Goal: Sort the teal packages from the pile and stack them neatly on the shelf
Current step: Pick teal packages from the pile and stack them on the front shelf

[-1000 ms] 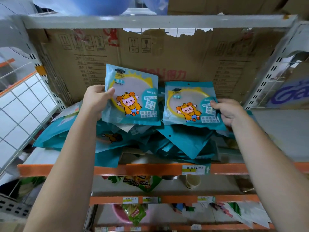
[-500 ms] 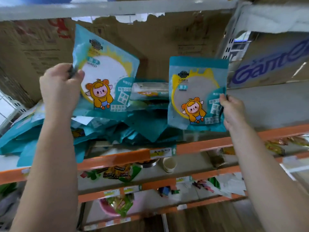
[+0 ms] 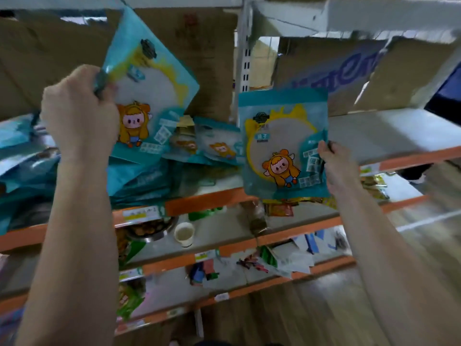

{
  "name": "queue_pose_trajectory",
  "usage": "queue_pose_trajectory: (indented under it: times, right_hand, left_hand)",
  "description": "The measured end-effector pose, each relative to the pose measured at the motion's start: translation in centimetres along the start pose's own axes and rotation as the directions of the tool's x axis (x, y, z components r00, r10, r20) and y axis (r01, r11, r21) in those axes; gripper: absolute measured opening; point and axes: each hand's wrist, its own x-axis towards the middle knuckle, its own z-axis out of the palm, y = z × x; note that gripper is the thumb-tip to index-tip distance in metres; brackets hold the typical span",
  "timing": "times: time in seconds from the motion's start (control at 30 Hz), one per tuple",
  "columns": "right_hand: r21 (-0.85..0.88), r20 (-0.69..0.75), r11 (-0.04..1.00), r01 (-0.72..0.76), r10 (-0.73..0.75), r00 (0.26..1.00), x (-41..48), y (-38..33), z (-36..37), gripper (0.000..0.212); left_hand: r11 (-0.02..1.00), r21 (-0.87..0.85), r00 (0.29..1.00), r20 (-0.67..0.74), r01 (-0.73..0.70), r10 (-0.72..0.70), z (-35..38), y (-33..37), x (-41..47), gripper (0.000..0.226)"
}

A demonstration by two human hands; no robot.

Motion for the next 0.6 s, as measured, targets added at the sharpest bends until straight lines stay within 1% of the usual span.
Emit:
queue_pose_trajectory:
  times: [0.07,0.17,0.23,0.33,0.5,0.6]
  right_hand:
    - [-0.023,-0.023,1.000,-0.012,0.011,1.000,0.5,0.1,-2.4,0.019]
    - [-0.009,-0.068,1.000,0.006,-0.007,0.998,1.0,0.4,-5.7,0.020]
    - [-0.017,-0.095,0.999,0.032,-0.033,0.995,1.1,0.7,-7.8,0.020]
    - [-0.002,-0.141,0.999,0.039,-0.039,0.989,1.7,1.1,-10.4,0.019]
    - [0.058,-0.195,0.998,0.026,-0.014,0.981,4.0,1.9,-14.4,0.018]
    - [0.066,-0.243,0.998,0.019,-0.002,0.970,6.4,2.2,-16.6,0.016]
  left_hand:
    - [0.997,-0.081,1.000,0.026,0.009,-0.007,0.0,4.0,-2.2,0.031]
    - [0.985,-0.172,0.996,0.088,0.036,-0.021,1.0,8.7,-5.2,0.030]
    - [0.979,-0.198,0.988,0.155,0.036,-0.005,2.2,10.8,-6.3,0.029]
    - [0.971,-0.232,0.979,0.205,0.051,-0.002,4.3,13.5,-7.5,0.028]
    - [0.965,-0.260,0.964,0.262,0.027,0.044,8.9,17.8,-8.7,0.025]
    - [0.962,-0.275,0.955,0.286,0.003,0.079,12.3,20.6,-9.4,0.026]
